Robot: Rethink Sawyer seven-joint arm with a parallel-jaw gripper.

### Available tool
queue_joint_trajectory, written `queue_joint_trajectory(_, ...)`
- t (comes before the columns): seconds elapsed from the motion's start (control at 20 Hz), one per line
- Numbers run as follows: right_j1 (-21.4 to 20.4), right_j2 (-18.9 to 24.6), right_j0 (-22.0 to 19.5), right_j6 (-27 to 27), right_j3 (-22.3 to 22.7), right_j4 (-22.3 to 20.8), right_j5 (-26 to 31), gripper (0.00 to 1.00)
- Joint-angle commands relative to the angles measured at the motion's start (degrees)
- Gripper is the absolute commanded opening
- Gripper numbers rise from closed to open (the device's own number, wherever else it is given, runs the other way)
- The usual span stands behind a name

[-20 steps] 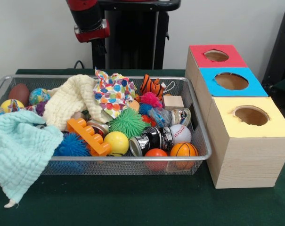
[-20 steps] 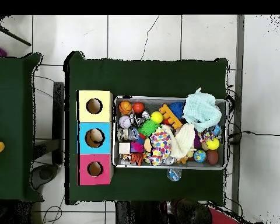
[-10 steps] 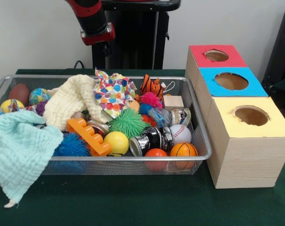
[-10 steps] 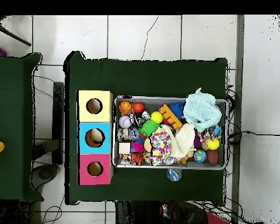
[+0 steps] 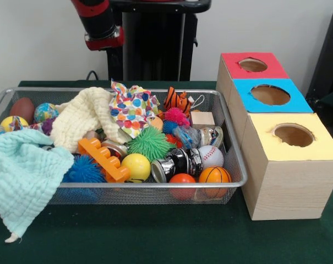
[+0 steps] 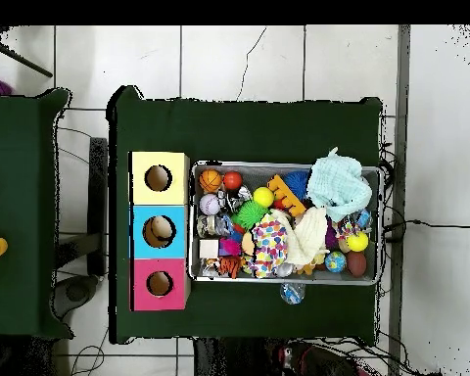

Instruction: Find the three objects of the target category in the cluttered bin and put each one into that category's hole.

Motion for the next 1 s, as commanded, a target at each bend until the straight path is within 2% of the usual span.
queue_joint_trajectory(0.05,-0.37,1.6,-0.48,12.06,-6.9,2.93,-4.04,0.0)
queue_joint_trajectory(0.35,-0.95,5.41,1.87,7.23,-10.83,2.8,2.66,0.0)
queue_joint_trajectory(1.0,4.63,10.14,1.56,5.07,-15.88,2.37,4.12,0.0)
